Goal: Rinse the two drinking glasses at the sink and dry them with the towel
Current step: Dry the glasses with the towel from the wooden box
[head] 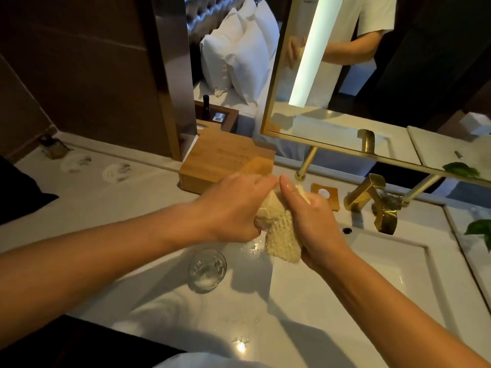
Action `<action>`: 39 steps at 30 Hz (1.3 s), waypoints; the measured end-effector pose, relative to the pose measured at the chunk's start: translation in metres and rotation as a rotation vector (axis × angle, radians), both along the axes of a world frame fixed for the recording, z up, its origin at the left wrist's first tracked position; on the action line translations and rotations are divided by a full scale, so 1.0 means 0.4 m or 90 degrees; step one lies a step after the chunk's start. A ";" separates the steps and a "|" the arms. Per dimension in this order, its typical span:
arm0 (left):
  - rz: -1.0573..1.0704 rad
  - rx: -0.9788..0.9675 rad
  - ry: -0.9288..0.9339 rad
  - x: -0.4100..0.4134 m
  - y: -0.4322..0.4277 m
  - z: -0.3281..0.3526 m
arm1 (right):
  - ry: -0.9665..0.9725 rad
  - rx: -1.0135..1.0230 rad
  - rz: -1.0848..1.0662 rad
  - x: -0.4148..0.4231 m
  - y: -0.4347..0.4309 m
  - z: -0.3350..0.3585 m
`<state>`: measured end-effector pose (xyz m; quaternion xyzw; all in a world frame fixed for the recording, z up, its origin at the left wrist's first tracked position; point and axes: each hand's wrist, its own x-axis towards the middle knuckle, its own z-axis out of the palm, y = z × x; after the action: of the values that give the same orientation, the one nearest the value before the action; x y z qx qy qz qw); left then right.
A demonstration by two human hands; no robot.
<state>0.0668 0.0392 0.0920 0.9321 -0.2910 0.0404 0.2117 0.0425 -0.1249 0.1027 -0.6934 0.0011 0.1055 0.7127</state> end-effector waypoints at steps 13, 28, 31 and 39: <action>0.041 -0.006 0.054 -0.006 -0.030 0.016 | -0.099 -0.069 -0.163 0.002 0.028 -0.003; 0.020 -0.233 -0.013 -0.020 -0.045 0.014 | -0.466 -0.204 -0.066 0.012 -0.003 -0.013; -0.115 -0.261 0.425 -0.010 -0.024 0.058 | -0.655 -0.308 0.208 0.027 -0.052 -0.003; -0.172 -0.333 0.669 -0.026 -0.025 0.075 | -0.854 -0.354 0.289 0.038 -0.078 0.019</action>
<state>0.0566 0.0290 0.1221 0.6990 -0.2438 -0.3828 0.5527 0.0576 -0.1561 0.1105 -0.7462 -0.5485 -0.1988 0.3205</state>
